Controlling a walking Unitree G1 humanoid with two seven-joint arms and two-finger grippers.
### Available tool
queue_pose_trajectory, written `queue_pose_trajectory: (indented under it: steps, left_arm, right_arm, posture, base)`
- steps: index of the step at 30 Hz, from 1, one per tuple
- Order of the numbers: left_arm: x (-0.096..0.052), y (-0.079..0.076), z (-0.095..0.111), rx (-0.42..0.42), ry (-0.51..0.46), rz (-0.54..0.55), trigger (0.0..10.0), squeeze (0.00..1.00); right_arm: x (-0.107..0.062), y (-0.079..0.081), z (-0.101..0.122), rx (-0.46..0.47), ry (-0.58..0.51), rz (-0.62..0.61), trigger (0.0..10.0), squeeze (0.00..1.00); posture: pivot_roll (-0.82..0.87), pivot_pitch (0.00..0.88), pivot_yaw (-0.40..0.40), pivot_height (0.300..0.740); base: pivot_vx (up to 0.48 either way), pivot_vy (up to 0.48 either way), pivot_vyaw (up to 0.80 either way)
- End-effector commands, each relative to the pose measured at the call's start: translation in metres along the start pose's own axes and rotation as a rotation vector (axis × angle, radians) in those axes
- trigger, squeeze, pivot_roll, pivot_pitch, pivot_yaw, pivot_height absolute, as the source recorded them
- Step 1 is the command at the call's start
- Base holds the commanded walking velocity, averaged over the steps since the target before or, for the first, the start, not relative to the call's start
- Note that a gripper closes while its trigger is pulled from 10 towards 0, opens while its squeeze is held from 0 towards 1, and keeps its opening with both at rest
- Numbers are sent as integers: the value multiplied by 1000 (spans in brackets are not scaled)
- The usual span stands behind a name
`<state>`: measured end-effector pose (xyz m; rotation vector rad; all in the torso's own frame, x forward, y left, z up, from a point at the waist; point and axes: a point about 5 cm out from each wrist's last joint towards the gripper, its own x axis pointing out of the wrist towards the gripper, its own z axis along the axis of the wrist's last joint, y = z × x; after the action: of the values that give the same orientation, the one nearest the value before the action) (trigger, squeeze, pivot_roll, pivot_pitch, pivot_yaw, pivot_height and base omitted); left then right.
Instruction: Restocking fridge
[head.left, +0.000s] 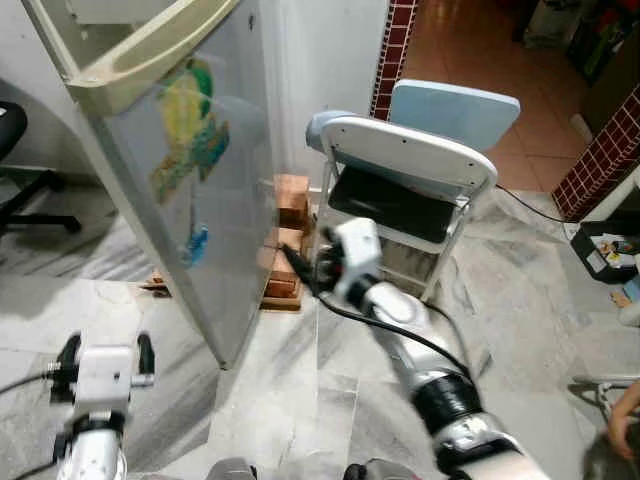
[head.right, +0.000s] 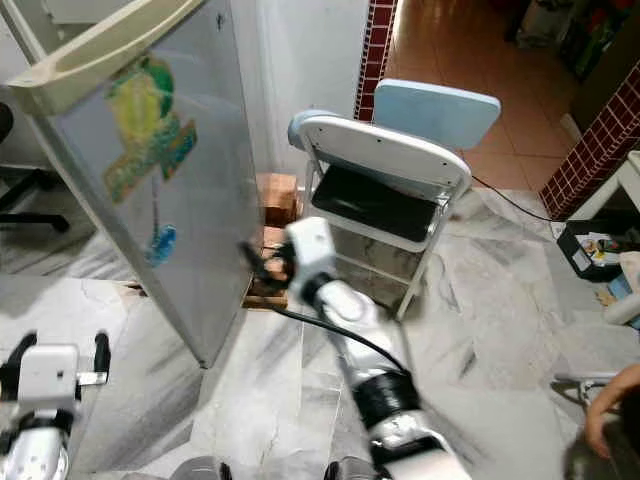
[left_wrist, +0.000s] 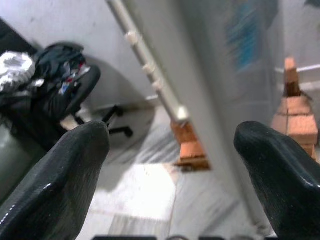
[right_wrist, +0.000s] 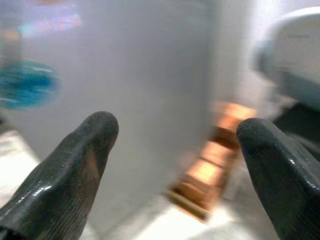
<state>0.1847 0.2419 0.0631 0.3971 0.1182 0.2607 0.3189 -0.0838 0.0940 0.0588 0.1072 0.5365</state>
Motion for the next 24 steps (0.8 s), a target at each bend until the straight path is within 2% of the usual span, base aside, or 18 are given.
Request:
queue_pose_trajectory:
  steps: [1, 3, 5, 8, 9, 11, 15, 16, 17, 18, 21, 24]
  left_arm:
    - [4, 3, 4, 2, -7, -4, 10000, 0]
    - [14, 2, 19, -16, -52, -6, 10000, 0]
    - [16, 0, 22, -18, -64, -15, 10000, 0]
    - [22, -7, 37, -29, -120, -57, 10000, 0]
    - [24, -12, 44, -50, -141, -83, 10000, 0]
    - [25, -15, 47, -68, -147, -97, 10000, 0]
    - [24, -41, 64, -163, -176, -298, 10000, 0]
    - [21, -49, 65, -240, -151, -374, 10000, 0]
    - [21, -49, 65, -240, -151, -374, 10000, 0]
    - [20, -51, 64, -291, -126, -392, 10000, 0]
    - [23, -44, 59, -355, -90, -364, 10000, 0]
    - [25, -41, 59, -340, -97, -354, 10000, 0]
  right_arm:
    - [-7, -7, 6, -2, -38, -47, 10000, 0]
    - [-17, -19, 4, -65, -63, -117, 10000, 0]
    - [-20, -21, 4, -91, -75, -134, 10000, 0]
    - [-30, -31, 7, -90, -110, -230, 10000, 0]
    - [-37, -35, 10, -119, -125, -276, 10000, 0]
    - [-40, -36, 10, -132, -127, -287, 10000, 0]
    - [-51, -45, 10, -154, -134, -360, 10000, 0]
    - [-53, -48, 9, -148, -131, -383, 10000, 0]
    - [-53, -48, 9, -148, -131, -383, 10000, 0]
    - [-54, -50, 8, -146, -127, -397, 10000, 0]
    - [-56, -52, 6, -138, -121, -423, 10000, 0]
    - [-57, -52, 6, -134, -121, -438, 10000, 0]
  posture:
    - [71, 95, 2, 740]
    - [72, 97, 0, 740]
    - [68, 98, 4, 740]
    - [58, 101, 3, 740]
    - [35, 94, 9, 740]
    - [32, 94, 10, 740]
    - [13, 88, 5, 740]
    - [7, 84, 0, 740]
    - [7, 84, 0, 740]
    - [4, 82, 1, 740]
    - [5, 70, -3, 740]
    - [5, 65, -2, 740]
  base:
    - [0, 0, 0]
    - [0, 366, 0]
    - [0, 439, 0]
    - [0, 480, 0]
    - [0, 480, 0]
    - [0, 480, 0]
    - [0, 480, 0]
    - [0, 480, 0]
    - [0, 480, 0]
    - [0, 480, 0]
    - [0, 480, 0]
    - [0, 480, 0]
